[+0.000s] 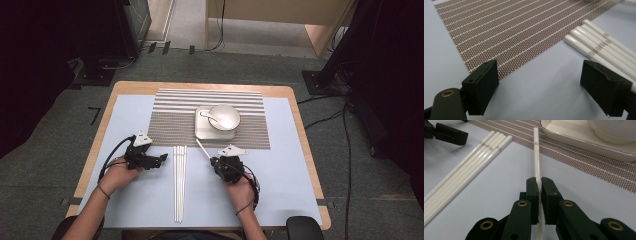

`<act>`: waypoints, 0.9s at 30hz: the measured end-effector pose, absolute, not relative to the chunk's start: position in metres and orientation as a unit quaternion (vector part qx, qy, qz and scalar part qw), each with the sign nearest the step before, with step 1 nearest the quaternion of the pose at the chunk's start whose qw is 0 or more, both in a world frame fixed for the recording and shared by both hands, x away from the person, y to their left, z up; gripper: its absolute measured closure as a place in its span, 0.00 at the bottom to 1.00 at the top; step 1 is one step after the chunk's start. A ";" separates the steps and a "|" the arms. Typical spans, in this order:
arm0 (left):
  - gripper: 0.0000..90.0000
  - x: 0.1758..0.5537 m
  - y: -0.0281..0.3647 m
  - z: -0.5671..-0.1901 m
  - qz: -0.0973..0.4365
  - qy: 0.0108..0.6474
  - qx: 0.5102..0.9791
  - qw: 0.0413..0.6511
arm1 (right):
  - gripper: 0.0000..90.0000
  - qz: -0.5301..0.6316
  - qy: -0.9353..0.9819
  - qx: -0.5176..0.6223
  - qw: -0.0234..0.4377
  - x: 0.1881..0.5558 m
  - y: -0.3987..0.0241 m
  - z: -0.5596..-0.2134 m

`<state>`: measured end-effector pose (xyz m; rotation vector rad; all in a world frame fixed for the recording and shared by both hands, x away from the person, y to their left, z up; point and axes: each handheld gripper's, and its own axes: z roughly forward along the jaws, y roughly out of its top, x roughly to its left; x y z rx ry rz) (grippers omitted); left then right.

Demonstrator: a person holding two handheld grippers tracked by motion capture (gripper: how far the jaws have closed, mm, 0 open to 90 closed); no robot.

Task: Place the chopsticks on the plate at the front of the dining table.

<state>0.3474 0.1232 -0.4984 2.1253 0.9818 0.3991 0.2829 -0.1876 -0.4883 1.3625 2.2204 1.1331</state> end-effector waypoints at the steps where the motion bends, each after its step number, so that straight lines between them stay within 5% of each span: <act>1: 0.16 0.347 0.123 -0.498 0.156 0.383 0.830 0.374 | 0.95 0.395 0.772 0.475 0.149 0.283 -0.188 -0.488; 27: 0.16 0.348 0.124 -0.498 0.154 0.384 0.830 0.375 | 0.95 0.401 0.772 0.474 0.139 0.291 -0.184 -0.480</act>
